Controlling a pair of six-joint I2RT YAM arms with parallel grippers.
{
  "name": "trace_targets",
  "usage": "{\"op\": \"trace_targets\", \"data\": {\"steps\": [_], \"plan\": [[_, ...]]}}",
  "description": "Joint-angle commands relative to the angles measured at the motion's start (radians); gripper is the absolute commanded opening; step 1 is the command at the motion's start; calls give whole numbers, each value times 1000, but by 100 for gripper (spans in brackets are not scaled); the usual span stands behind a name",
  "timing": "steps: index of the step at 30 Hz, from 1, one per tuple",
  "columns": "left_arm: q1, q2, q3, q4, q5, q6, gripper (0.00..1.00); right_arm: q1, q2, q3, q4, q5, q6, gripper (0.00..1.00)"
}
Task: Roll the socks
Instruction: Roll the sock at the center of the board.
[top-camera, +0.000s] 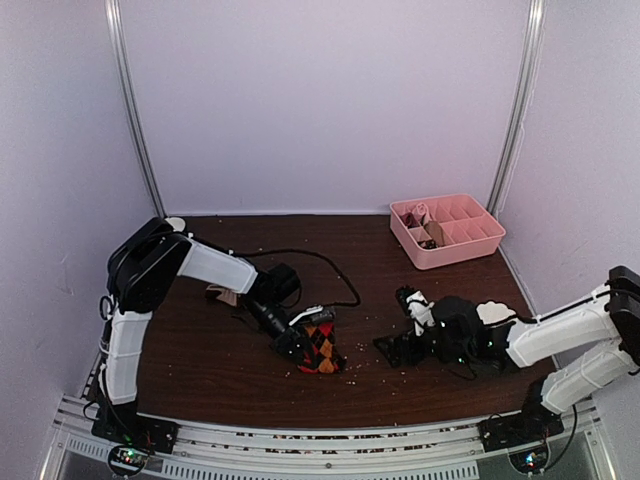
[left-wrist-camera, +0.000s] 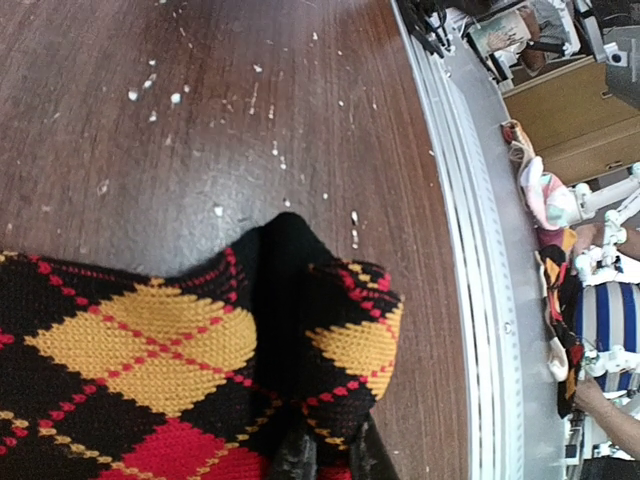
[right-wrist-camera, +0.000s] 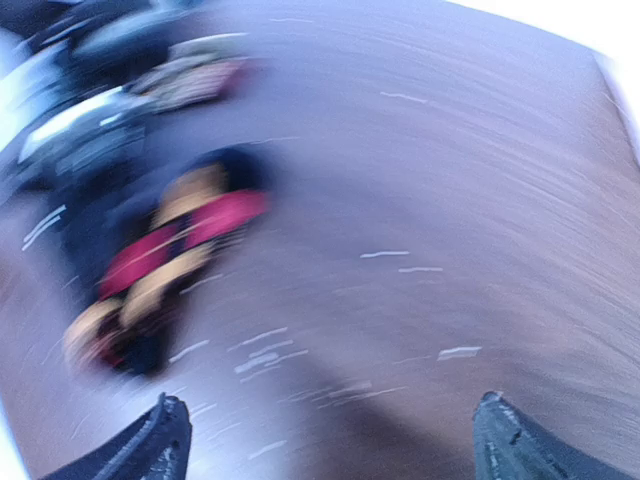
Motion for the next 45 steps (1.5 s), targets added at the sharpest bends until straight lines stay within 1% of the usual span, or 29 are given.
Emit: {"op": "trace_targets", "data": {"steps": [1,3,6,10,14,18,21,25,27,31,35,37,41,42,44,45], "plan": [[2,93,-56,-81,-136,22,0,141,-67,-116,305,-33,-342,94],[2,105,-51,-88,-120,31,0,148,-35,-50,185,-140,-410,90],[2,121,-48,-91,-109,35,0,170,47,36,122,-260,-478,82],[1,137,-45,-87,-102,40,0,194,180,168,56,-332,-571,73],[2,150,-45,-87,-78,60,1,193,285,248,50,-408,-601,66],[2,153,-47,-87,-58,69,2,188,368,301,16,-449,-638,54],[2,156,-47,-100,-45,87,2,178,411,328,7,-469,-647,48],[2,153,-46,-105,-47,96,3,163,444,370,-38,-498,-669,37],[2,150,-48,-109,-45,102,5,158,462,382,-59,-496,-680,33],[2,151,-48,-110,-41,104,10,152,485,388,-94,-493,-705,31],[1,149,-44,-118,-40,111,12,148,505,395,-145,-493,-725,29],[1,146,-41,-119,-48,112,17,147,514,397,-165,-499,-732,24],[4,108,-41,-104,-67,115,33,144,534,413,-203,-503,-713,5],[4,85,-46,-94,-76,117,40,142,538,421,-220,-507,-703,0],[12,25,-64,-62,-103,121,53,138,539,430,-254,-530,-679,0],[16,-13,-79,-41,-116,122,55,136,534,430,-270,-540,-665,0]]}}
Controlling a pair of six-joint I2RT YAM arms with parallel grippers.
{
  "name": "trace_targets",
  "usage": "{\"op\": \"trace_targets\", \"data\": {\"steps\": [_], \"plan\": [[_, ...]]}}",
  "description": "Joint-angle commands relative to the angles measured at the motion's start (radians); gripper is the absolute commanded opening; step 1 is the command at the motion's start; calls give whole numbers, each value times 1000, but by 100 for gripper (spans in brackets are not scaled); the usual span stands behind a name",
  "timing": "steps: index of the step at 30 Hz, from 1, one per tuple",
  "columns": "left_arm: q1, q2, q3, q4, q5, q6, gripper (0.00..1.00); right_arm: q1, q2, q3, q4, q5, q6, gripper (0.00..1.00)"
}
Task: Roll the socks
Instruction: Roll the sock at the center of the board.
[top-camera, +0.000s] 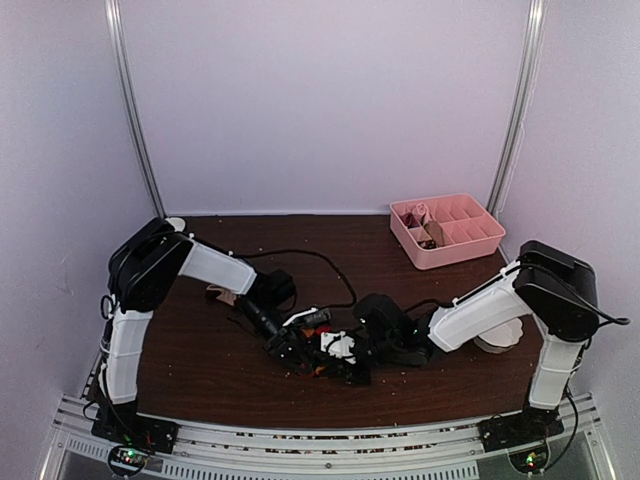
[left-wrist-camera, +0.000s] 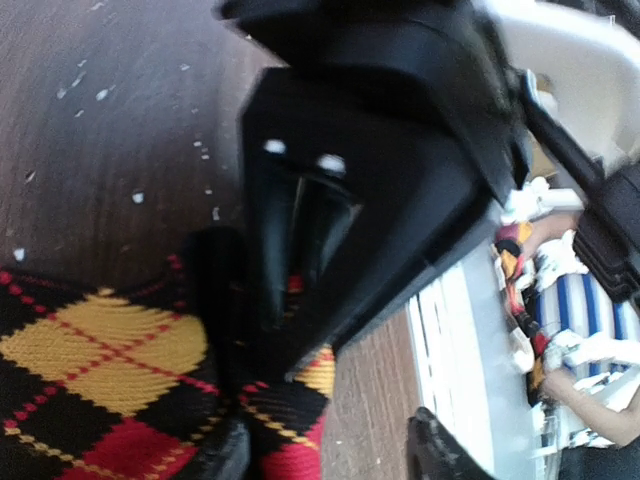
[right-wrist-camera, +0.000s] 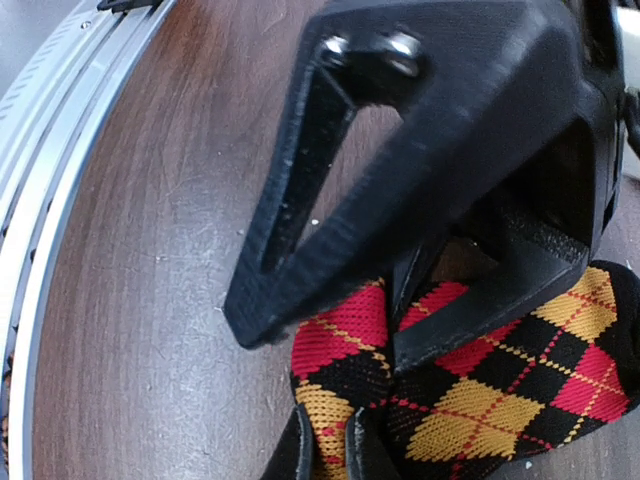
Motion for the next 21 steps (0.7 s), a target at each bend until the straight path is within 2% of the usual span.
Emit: {"op": "trace_targets", "data": {"steps": [1,5,12,21], "plan": [[6,-62,-84,65,-259,20,56,-6,37,-4,-176,-39,55,0],[16,-186,-144,134,-318,26,57,-6,10,-12,-246,-73,133,0],[18,-439,-375,452,-400,-25,57,-6,29,24,-354,-108,358,0],[-6,-519,-458,517,-391,22,53,-49,181,214,-546,-189,504,0]]}}
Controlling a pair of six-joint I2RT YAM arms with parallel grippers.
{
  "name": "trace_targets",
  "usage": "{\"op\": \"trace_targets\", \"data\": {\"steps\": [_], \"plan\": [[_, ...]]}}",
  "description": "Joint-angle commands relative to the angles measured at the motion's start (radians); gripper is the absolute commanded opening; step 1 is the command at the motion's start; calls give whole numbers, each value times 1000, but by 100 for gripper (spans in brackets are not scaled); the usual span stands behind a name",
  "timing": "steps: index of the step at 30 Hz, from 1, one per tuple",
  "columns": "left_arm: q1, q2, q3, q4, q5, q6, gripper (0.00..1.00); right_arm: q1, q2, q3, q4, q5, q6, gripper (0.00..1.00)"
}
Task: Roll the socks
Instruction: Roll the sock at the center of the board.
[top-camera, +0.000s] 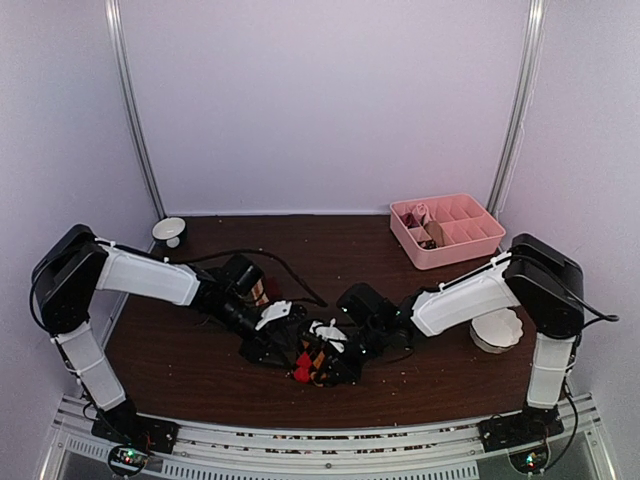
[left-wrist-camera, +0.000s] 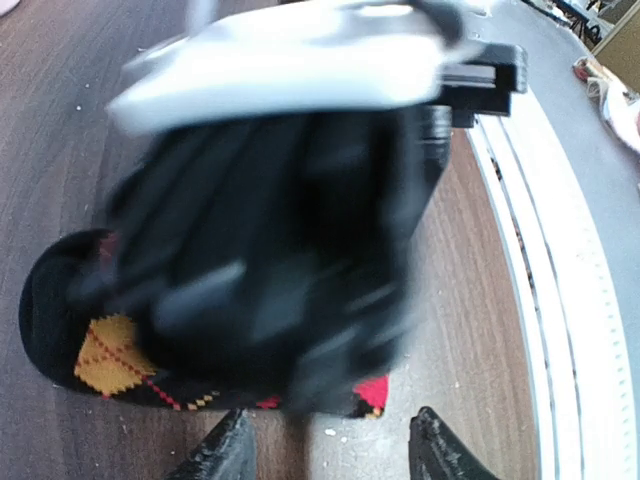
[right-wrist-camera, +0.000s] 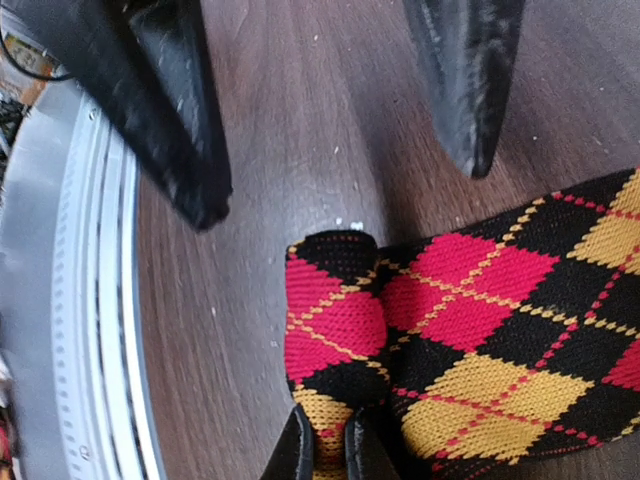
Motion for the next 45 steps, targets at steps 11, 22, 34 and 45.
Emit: {"op": "trace_targets", "data": {"steps": [11,22,34,45], "plan": [[-137,-84,-119,216,-271,101,48,-97,219,84,-238,-123,341,0],[-221,-69,-80,234,-371,93,47,-102,238,56,-134,-150,459,0],[-245,21,-55,192,-440,57,19,-104,226,-4,5,-175,553,0],[-205,127,28,108,-272,-48,0,-135,67,-163,172,-95,533,14]]}}
